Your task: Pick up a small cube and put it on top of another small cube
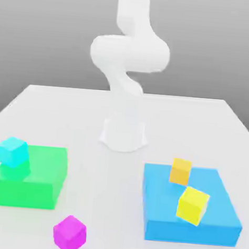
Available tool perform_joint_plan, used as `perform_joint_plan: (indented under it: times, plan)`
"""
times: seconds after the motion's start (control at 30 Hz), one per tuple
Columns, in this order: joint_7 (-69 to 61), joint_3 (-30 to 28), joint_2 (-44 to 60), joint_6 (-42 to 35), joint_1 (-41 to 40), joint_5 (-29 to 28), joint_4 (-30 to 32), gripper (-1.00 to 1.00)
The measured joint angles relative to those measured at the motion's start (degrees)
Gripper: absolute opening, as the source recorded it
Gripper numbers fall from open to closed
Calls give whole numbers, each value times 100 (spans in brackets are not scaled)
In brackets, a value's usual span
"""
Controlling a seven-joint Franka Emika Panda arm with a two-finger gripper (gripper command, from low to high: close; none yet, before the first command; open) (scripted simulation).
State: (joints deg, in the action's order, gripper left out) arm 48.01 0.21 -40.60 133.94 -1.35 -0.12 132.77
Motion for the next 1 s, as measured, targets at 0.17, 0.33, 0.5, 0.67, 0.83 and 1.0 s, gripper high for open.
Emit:
perform_joint_plan:
  times: [0.17,0.33,0.5,0.67,0.83,1.0]
  plan:
    - [446,40,1074,443,-273,-26,203,0]
    - [897,33,2113,872,-492,-76,399,0]
    - [1335,-19,3152,1301,-668,-109,595,0]
    - [1727,-105,4190,1730,-859,-78,791,0]
    - [2023,-175,5228,2169,-937,72,977,0]
    - [2015,-148,6266,2937,-978,179,846,0]
